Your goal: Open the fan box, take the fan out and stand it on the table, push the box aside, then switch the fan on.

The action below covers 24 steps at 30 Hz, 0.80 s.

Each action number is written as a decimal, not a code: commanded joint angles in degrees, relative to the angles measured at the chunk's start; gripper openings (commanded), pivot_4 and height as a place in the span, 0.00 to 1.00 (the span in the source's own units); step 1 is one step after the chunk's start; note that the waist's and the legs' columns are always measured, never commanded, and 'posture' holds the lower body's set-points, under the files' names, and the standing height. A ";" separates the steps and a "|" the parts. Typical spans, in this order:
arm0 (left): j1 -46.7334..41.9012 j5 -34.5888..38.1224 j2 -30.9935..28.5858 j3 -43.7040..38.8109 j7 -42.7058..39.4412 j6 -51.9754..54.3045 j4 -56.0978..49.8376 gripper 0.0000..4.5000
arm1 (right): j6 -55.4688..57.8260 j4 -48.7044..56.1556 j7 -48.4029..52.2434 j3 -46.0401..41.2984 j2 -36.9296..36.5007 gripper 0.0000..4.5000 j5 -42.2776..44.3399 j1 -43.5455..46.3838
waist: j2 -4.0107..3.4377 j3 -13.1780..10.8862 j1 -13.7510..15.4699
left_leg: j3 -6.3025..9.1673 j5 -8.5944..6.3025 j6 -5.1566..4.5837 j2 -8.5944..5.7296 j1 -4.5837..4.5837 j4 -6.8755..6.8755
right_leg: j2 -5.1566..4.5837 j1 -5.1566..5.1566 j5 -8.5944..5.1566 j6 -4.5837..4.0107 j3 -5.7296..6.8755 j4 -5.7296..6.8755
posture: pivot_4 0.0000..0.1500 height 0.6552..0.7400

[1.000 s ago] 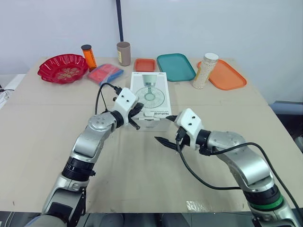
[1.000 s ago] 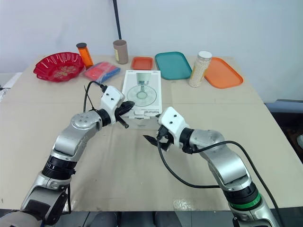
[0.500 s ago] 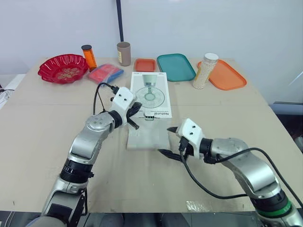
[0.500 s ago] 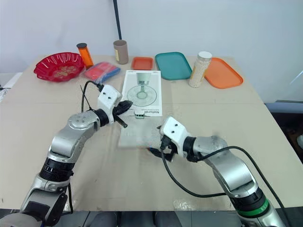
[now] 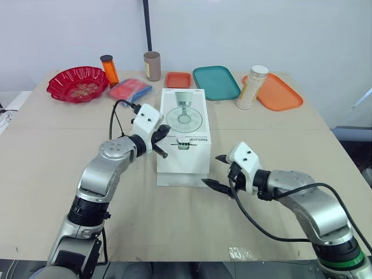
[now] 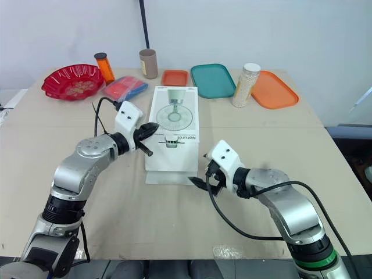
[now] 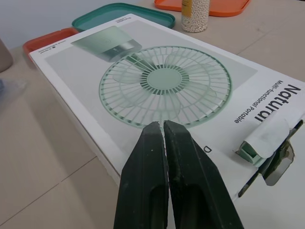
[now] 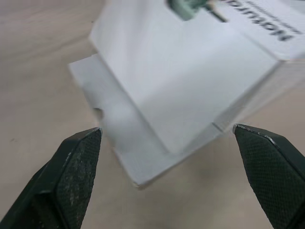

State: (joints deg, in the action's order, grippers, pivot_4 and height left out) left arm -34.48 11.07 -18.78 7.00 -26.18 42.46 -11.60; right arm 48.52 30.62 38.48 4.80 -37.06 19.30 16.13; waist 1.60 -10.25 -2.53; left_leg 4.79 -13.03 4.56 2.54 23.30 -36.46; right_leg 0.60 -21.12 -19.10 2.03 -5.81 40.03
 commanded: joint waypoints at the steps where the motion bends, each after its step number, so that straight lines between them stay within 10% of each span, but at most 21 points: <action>1: -1.97 -0.68 -0.06 1.12 -1.20 -2.20 1.37 0.04 | 2.18 0.90 -2.43 -1.97 0.68 1.00 0.79 0.30 | 0.00 0.00 -0.04 | -0.01 0.00 0.00 0.00 -0.01 0.00 | 0.01 0.00 0.00 0.00 0.00 0.00 | 1.00 1.00; 24: -3.46 -1.71 0.00 2.10 -1.71 -0.16 3.95 0.04 | 3.03 1.28 -3.12 -0.66 4.78 1.00 4.57 1.20 | 0.00 0.00 -0.04 | 0.00 0.00 0.00 0.00 -0.01 0.00 | 0.00 0.00 0.00 0.00 0.01 0.00 | 1.00 1.00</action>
State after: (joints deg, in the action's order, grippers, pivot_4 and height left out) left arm -37.31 9.49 -18.84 9.09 -27.93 41.78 -6.23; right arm 52.08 30.12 34.94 4.92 -31.83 22.91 17.18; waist 1.59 -10.25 -2.57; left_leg 4.79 -13.03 4.56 2.54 23.30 -36.46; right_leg 0.60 -21.13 -19.10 2.03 -5.81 40.03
